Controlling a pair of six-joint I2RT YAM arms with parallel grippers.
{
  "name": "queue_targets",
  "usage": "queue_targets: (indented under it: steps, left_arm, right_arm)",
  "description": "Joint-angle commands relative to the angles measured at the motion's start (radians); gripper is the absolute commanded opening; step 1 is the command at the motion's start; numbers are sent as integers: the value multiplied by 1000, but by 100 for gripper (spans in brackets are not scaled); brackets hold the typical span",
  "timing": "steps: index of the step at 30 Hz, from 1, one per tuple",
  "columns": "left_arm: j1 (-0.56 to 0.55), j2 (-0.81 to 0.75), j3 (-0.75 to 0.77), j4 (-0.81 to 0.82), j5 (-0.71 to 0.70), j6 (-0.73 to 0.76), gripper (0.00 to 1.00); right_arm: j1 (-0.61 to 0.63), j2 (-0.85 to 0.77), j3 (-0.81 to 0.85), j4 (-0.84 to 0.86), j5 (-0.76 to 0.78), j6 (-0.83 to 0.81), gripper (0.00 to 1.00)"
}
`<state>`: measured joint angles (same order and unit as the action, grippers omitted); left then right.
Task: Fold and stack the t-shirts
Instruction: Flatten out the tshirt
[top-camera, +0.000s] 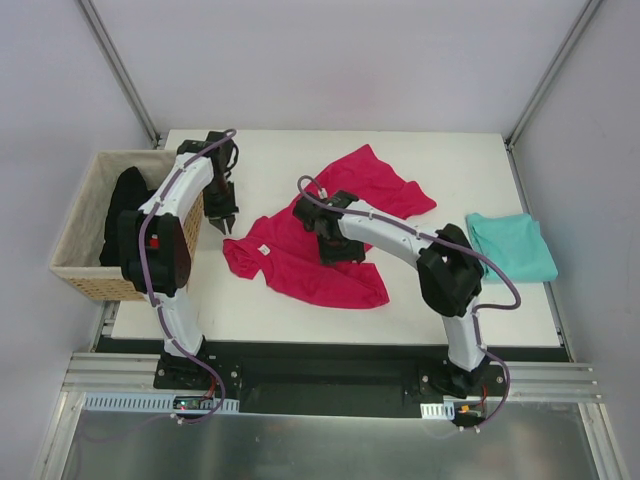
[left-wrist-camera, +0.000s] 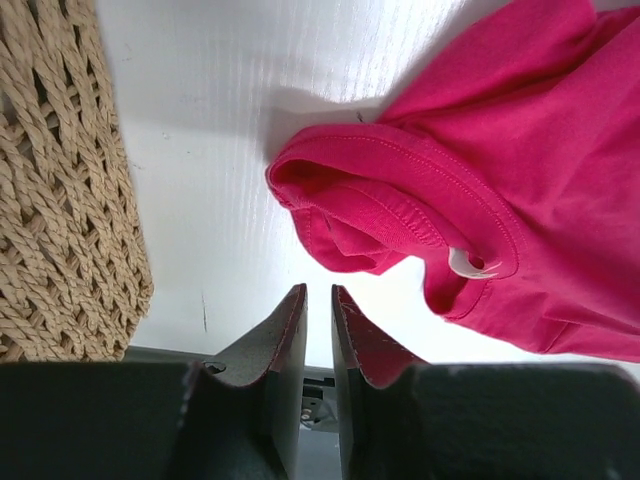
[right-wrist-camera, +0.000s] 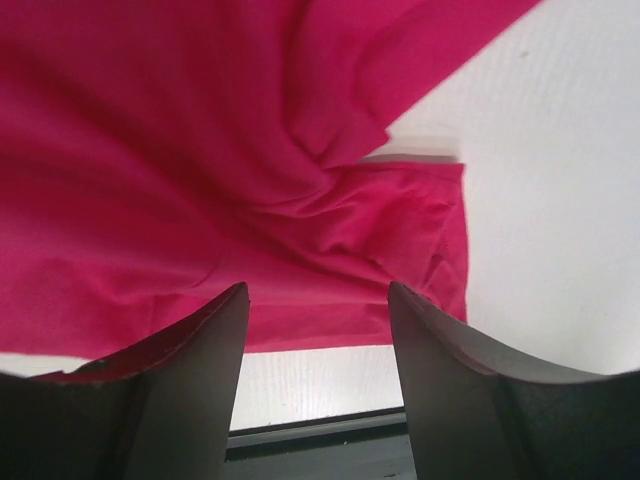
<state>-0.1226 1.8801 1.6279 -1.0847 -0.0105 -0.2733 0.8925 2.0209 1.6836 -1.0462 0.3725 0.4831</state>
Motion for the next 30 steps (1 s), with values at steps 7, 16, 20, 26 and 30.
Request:
queue_targets:
  steps: [7,16,20,26,30]
  left_arm:
    - [9,-78,133,-30,-39,-26,14]
    - [9,-144,165,-55,-48,-23,14]
    - [9,-157,167,-64,-55,-20,14]
    - [9,-173,161,-73,-52,-17,14]
    - [9,-176,151,-76,-57,-15,14]
  right_arm:
    - [128,110,240,-63,-12,-124,61]
    - [195,186,304,-38,-84,-190,62]
    - [224,205,304,-14,-101,-210,62]
    - [261,229,321,-11,-115,-228,62]
    - [272,233,321,-5,-122,-239,63]
